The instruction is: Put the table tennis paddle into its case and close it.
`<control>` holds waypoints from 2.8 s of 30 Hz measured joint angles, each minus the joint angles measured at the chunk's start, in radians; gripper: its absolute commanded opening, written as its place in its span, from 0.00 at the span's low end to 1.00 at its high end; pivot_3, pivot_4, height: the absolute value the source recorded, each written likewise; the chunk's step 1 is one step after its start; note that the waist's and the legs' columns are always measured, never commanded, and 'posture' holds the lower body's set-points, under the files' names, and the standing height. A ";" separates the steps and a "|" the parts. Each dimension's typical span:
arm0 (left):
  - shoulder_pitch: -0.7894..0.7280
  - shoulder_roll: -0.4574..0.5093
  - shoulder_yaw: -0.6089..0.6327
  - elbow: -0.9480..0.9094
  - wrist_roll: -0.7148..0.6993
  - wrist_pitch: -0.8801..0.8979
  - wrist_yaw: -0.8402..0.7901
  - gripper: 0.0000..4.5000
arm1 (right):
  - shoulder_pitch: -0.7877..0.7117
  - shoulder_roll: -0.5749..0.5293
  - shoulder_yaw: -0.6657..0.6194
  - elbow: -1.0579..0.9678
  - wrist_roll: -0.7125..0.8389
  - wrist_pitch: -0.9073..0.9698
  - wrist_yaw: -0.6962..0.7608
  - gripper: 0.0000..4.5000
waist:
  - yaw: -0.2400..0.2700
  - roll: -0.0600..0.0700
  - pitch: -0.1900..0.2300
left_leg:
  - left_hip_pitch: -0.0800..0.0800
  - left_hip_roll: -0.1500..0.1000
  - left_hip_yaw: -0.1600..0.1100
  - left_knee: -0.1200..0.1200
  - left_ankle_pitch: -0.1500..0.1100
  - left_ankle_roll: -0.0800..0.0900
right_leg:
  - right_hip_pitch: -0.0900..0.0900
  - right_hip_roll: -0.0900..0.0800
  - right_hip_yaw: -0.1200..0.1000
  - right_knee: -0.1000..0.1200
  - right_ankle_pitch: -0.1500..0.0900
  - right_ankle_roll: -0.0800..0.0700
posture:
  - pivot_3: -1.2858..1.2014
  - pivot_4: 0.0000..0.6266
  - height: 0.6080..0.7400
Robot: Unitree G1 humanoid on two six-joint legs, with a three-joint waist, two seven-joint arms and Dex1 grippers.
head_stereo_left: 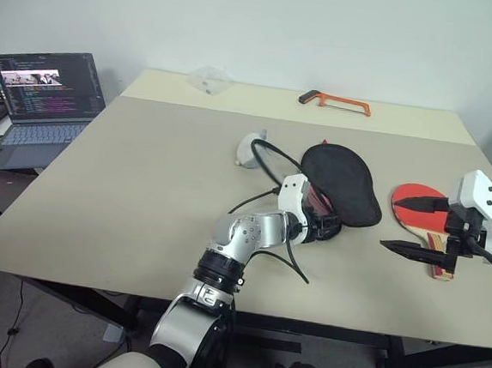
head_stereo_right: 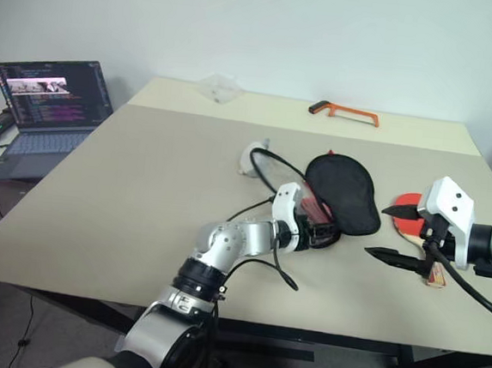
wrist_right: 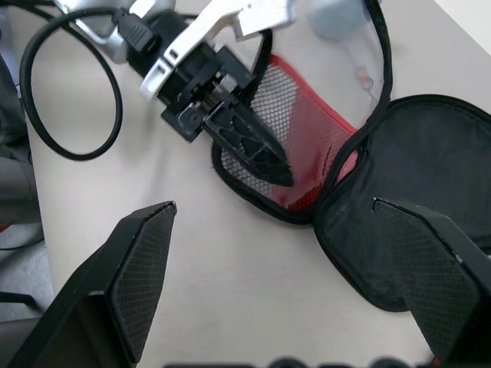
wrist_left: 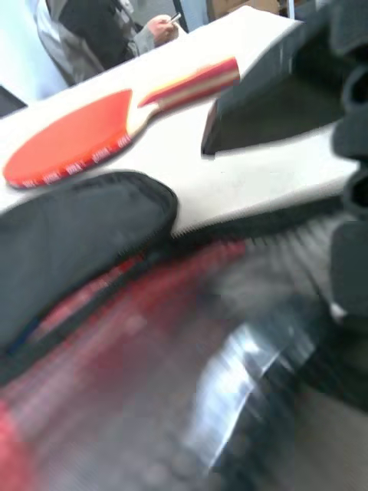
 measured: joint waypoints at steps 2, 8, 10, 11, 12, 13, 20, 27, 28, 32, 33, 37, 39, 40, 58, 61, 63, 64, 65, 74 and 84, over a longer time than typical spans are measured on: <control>-0.020 0.032 -0.019 -0.051 0.029 -0.004 -0.043 1.00 | 0.000 0.000 0.000 0.000 -0.002 0.003 -0.003 1.00 | -0.001 0.000 0.000 | 0.000 0.000 0.000 -0.001 0.000 0.000 | 0.000 0.000 0.000 -0.001 0.000 0.000 | 0.52 0.24 1.00; -0.028 0.337 -0.177 -0.233 0.127 -0.014 -0.329 1.00 | -0.034 0.024 0.009 0.062 -0.068 0.120 -0.182 1.00 | -0.008 0.001 -0.001 | 0.000 0.001 0.001 -0.002 0.000 0.000 | -0.003 0.001 0.002 0.002 0.000 -0.002 | 0.52 0.24 1.00; -0.029 0.468 -0.202 -0.258 0.167 -0.044 -0.445 1.00 | -0.035 0.035 0.009 0.109 -0.090 0.180 -0.254 1.00 | -0.004 0.001 -0.001 | 0.000 0.001 0.001 -0.001 0.000 0.000 | -0.003 0.000 0.002 0.002 0.000 -0.002 | 0.52 0.24 1.00; -0.029 0.516 -0.205 -0.260 0.182 -0.055 -0.489 1.00 | -0.035 0.045 0.009 0.115 -0.090 0.205 -0.276 1.00 | -0.003 0.001 -0.001 | 0.000 0.001 0.001 -0.001 0.000 0.000 | -0.003 0.000 0.002 0.002 0.000 -0.002 | 0.52 0.24 1.00; -0.029 0.573 -0.208 -0.261 0.200 -0.072 -0.545 1.00 | -0.037 0.062 0.008 0.119 -0.090 0.239 -0.308 1.00 | -0.004 0.001 -0.001 | -0.001 0.001 0.001 -0.001 0.000 0.000 | -0.004 0.000 0.002 0.001 0.000 -0.002 | 0.52 0.24 1.00; -0.029 0.631 -0.209 -0.263 0.218 -0.093 -0.600 1.00 | -0.041 0.079 0.008 0.130 -0.090 0.273 -0.340 1.00 | -0.004 0.001 -0.001 | -0.002 0.001 0.001 -0.001 0.000 0.000 | -0.004 0.000 0.002 0.001 0.000 -0.002 | 0.52 0.24 1.00; 0.037 0.837 -0.203 -0.310 0.276 -0.232 -0.849 1.00 | -0.066 0.130 -0.003 0.166 -0.106 0.444 -0.501 1.00 | -0.002 0.002 0.000 | -0.003 0.002 0.002 -0.003 0.000 0.000 | -0.005 0.000 0.001 0.001 -0.001 -0.003 | 0.52 0.24 1.00; 0.148 0.930 -0.128 -0.317 0.288 -0.419 -1.025 1.00 | -0.114 0.237 -0.044 0.217 -0.174 0.655 -0.718 1.00 | -0.003 0.002 0.000 | -0.003 0.002 0.003 -0.003 0.000 0.000 | -0.006 0.000 0.001 0.002 -0.001 -0.003 | 0.52 0.24 1.00; 0.149 0.934 -0.115 -0.317 0.288 -0.428 -1.035 1.00 | -0.121 0.245 -0.051 0.229 -0.185 0.664 -0.740 1.00 | -0.003 0.002 0.000 | -0.003 0.002 0.003 -0.002 0.000 0.000 | -0.006 0.000 0.001 0.002 -0.001 -0.003 | 0.52 0.24 1.00; 0.150 0.938 -0.090 -0.317 0.294 -0.445 -1.059 1.00 | -0.180 0.307 -0.095 0.287 -0.209 0.687 -0.808 1.00 | -0.003 0.002 0.000 | -0.003 0.003 0.003 -0.002 0.000 0.000 | -0.006 0.000 0.001 0.002 -0.001 -0.003 | 0.52 0.24 1.00; 0.150 0.936 -0.090 -0.317 0.299 -0.445 -1.064 1.00 | -0.198 0.326 -0.100 0.299 -0.211 0.695 -0.822 1.00 | -0.004 0.002 0.000 | -0.003 0.003 0.003 -0.002 0.000 0.000 | -0.006 0.000 0.001 0.002 -0.001 -0.003 | 0.52 0.24 1.00; 0.150 0.923 -0.090 -0.316 0.308 -0.446 -1.066 1.00 | -0.233 0.374 -0.089 0.341 -0.232 0.705 -0.859 1.00 | -0.004 0.002 0.000 | -0.003 0.003 0.003 -0.003 0.000 0.000 | -0.007 0.000 0.001 0.002 -0.001 -0.003 | 0.52 0.24 1.00; 0.149 0.922 -0.085 -0.316 0.307 -0.446 -1.069 1.00 | -0.239 0.401 -0.084 0.351 -0.243 0.718 -0.877 1.00 | -0.004 0.002 0.000 | -0.003 0.003 0.003 -0.003 0.000 0.000 | -0.007 0.000 0.001 0.002 -0.001 -0.003 | 0.52 0.24 1.00; 0.149 0.922 -0.077 -0.316 0.307 -0.445 -1.070 1.00 | -0.239 0.417 -0.083 0.351 -0.244 0.723 -0.884 1.00 | -0.004 0.002 0.000 | -0.003 0.003 0.003 -0.003 0.000 0.000 | -0.007 0.001 0.001 0.002 -0.001 -0.003 | 0.52 0.24 1.00; 0.185 0.938 -0.030 -0.384 0.305 -0.409 -1.080 1.00 | -0.328 0.530 -0.081 0.512 -0.340 0.623 -1.017 0.23 | -0.008 0.002 0.000 | -0.003 0.003 0.004 -0.003 0.001 0.001 | -0.007 0.001 0.003 0.003 0.000 -0.002 | 0.52 0.24 1.00; 0.187 0.938 -0.029 -0.394 0.305 -0.397 -1.068 1.00 | -0.332 0.539 -0.081 0.519 -0.349 0.610 -1.021 0.23 | -0.008 0.002 0.000 | -0.003 0.003 0.004 -0.002 0.001 0.002 | -0.007 0.001 0.003 0.003 0.001 -0.001 | 0.52 0.24 1.00; 0.189 0.938 -0.029 -0.394 0.305 -0.395 -1.065 1.00 | -0.336 0.545 -0.081 0.518 -0.353 0.609 -1.022 0.23 | -0.009 0.002 0.000 | -0.003 0.003 0.004 -0.002 0.002 0.003 | -0.007 0.001 0.003 0.003 0.002 -0.002 | 0.52 0.24 1.00; 0.190 0.938 -0.029 -0.394 0.306 -0.395 -1.064 1.00 | -0.339 0.549 -0.081 0.518 -0.356 0.609 -1.023 0.23 | -0.009 0.002 0.000 | -0.003 0.003 0.004 -0.002 0.002 0.003 | -0.007 0.001 0.003 0.003 0.002 -0.002 | 0.52 0.24 1.00; 0.190 0.938 -0.029 -0.394 0.306 -0.395 -1.064 1.00 | -0.342 0.552 -0.081 0.517 -0.357 0.610 -1.024 0.23 | -0.010 0.002 0.000 | -0.003 0.003 0.004 -0.002 0.002 0.003 | -0.008 0.001 0.003 0.003 0.002 -0.002 | 0.52 0.24 1.00; 0.190 0.941 -0.022 -0.392 0.312 -0.396 -1.062 1.00 | -0.592 0.622 -0.015 0.342 -0.349 0.674 -1.020 0.23 | -0.028 0.008 0.004 | -0.006 0.003 0.004 -0.007 0.002 0.003 | -0.014 0.003 0.004 0.004 0.001 -0.003 | 0.52 0.24 1.00; 0.190 0.920 -0.023 -0.393 0.318 -0.395 -1.048 1.00 | -0.618 0.773 0.201 0.571 -0.351 0.528 -0.943 0.23 | -0.024 0.008 0.004 | -0.007 0.003 0.005 -0.010 0.002 0.003 | -0.014 0.003 0.004 0.003 0.001 -0.004 | 0.52 0.24 1.00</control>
